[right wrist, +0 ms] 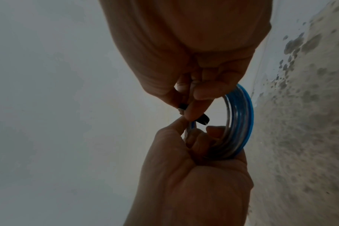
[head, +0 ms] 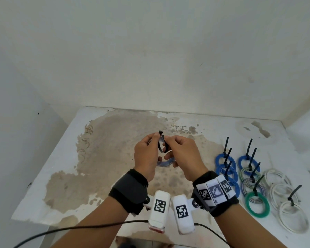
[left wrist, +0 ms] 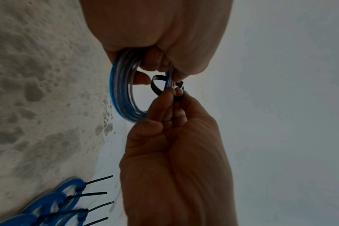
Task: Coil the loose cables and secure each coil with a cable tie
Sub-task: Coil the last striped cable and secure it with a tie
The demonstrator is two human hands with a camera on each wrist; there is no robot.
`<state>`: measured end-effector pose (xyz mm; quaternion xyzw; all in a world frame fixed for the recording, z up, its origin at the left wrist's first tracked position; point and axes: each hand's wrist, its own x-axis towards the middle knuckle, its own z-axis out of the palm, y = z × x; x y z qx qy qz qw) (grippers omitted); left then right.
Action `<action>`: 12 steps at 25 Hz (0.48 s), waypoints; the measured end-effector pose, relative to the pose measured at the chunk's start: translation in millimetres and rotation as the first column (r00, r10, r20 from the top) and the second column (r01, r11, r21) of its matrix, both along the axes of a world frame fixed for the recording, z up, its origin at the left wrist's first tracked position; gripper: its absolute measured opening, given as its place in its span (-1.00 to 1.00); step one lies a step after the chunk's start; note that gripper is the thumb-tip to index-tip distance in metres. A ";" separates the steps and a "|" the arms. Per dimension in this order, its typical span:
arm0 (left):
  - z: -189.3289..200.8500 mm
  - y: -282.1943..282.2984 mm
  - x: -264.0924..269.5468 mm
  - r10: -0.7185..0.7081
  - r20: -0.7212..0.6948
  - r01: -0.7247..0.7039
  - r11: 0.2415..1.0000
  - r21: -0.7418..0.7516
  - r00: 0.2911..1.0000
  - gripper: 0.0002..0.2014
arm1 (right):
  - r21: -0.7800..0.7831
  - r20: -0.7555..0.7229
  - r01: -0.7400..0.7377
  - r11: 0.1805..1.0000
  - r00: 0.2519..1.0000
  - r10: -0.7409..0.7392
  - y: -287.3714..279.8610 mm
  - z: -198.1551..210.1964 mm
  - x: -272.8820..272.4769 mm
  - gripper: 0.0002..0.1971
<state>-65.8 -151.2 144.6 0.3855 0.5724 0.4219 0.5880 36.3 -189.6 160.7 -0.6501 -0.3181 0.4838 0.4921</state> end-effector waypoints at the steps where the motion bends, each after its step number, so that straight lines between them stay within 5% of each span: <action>1: -0.3 -1.2 0.3 -0.003 -0.003 0.004 1.000 0.014 1.000 -0.81 | -0.007 -0.003 0.000 1.000 1.000 0.000 0.5 1.2 0.6 -0.72; 8: -7.2 -4.7 -2.7 -0.034 -0.058 0.042 0.988 0.151 0.998 -0.85 | -0.037 0.029 -0.007 0.999 1.000 0.008 1.3 6.5 3.6 -0.70; 12: -14.5 -5.9 -6.7 -0.025 -0.203 0.101 0.922 0.375 0.979 -0.84 | -0.034 -0.014 0.017 0.999 1.000 -0.017 1.8 12.3 1.6 -0.73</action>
